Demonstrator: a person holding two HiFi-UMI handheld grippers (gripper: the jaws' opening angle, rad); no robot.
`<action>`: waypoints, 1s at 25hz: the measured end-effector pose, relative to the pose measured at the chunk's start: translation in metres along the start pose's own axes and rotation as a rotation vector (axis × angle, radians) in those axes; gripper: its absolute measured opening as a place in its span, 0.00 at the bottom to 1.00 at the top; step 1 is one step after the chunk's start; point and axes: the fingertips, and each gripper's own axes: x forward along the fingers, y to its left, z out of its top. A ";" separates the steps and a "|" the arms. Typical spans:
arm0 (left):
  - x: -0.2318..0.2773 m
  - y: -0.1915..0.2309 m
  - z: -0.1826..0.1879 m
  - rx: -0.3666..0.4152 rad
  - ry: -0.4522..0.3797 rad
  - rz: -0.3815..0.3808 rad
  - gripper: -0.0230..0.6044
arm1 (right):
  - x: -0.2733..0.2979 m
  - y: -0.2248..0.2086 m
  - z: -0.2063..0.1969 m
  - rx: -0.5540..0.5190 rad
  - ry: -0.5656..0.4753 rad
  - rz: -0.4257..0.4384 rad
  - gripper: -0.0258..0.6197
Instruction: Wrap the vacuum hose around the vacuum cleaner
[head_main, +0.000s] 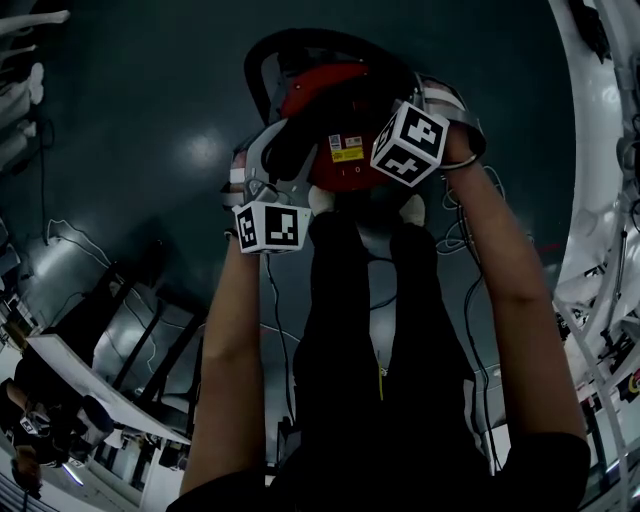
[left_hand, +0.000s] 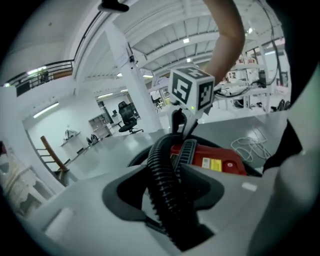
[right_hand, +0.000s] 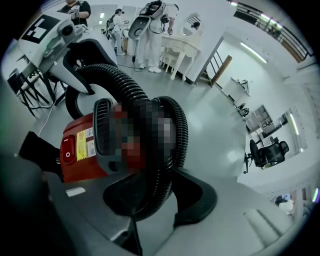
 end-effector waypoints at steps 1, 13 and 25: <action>0.000 0.004 0.000 -0.046 0.001 0.019 0.37 | -0.001 0.000 -0.001 0.012 0.000 -0.001 0.28; 0.052 0.063 -0.022 -0.381 0.123 -0.099 0.33 | 0.009 -0.018 0.002 0.089 0.036 -0.050 0.28; 0.090 0.069 -0.034 -0.391 0.198 -0.197 0.32 | 0.010 -0.048 0.067 -0.133 -0.111 -0.160 0.04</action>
